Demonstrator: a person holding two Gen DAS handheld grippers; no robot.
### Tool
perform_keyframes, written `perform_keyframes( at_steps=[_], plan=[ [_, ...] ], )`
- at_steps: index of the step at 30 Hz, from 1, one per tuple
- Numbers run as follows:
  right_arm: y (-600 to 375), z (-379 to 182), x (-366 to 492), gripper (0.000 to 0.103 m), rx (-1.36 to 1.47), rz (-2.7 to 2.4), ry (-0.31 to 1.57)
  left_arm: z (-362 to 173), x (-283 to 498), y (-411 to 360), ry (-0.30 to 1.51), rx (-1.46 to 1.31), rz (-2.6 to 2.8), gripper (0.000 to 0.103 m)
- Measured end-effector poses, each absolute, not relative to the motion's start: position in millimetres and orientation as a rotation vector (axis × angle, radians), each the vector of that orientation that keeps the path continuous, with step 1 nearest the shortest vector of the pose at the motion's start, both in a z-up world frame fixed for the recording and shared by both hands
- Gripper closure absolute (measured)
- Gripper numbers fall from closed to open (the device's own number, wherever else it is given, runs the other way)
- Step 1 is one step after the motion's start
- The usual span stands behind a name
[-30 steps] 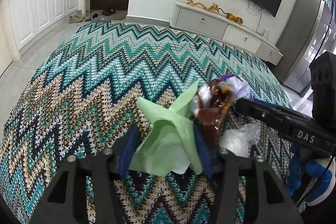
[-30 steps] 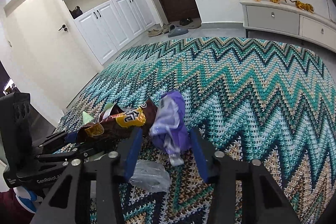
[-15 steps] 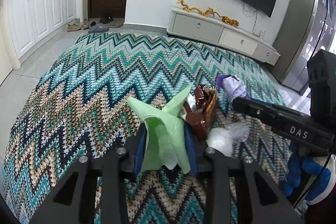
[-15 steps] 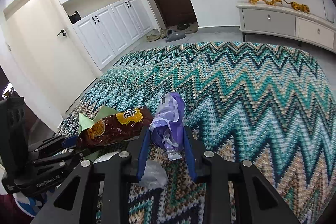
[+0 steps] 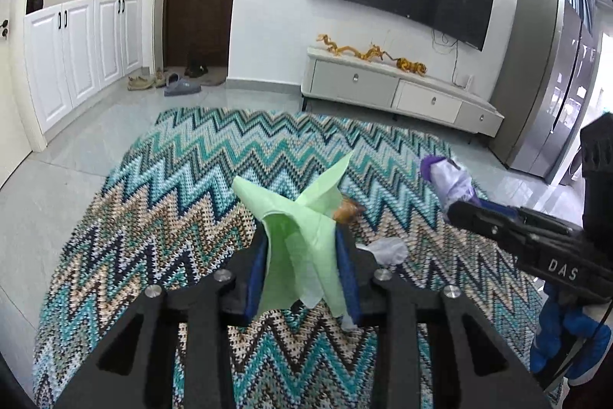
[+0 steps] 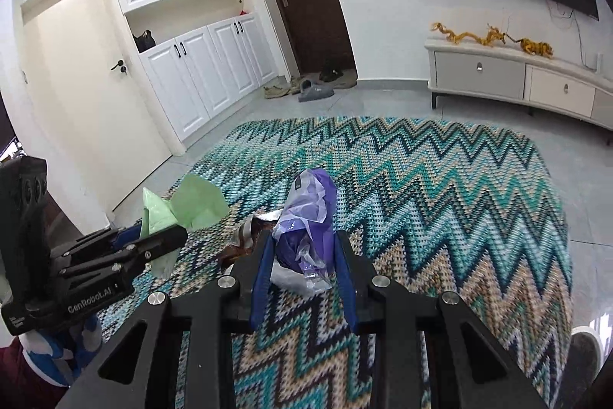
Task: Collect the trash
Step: 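Lift both held items off the rug and turn toward the bin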
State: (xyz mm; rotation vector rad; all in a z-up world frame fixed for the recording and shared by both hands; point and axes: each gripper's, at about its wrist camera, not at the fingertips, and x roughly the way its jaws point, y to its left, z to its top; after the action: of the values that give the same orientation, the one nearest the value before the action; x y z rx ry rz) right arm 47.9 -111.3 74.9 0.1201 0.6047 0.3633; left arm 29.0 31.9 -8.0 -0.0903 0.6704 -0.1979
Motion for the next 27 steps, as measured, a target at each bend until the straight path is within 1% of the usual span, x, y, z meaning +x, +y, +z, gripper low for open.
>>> perform_keyframes(
  at_steps=[12, 27],
  plan=[
    [-113.3, 95.2, -2.5, 0.073, 0.107, 0.336, 0.541, 26.6, -5.0, 24.3, 0.572, -0.055, -0.179, 0.071],
    [-150.0, 108.5, -45.7, 0.073, 0.15, 0.252, 0.474, 52.0, -26.3, 3.4, 0.5, -0.003, -0.159, 0.071]
  ],
)
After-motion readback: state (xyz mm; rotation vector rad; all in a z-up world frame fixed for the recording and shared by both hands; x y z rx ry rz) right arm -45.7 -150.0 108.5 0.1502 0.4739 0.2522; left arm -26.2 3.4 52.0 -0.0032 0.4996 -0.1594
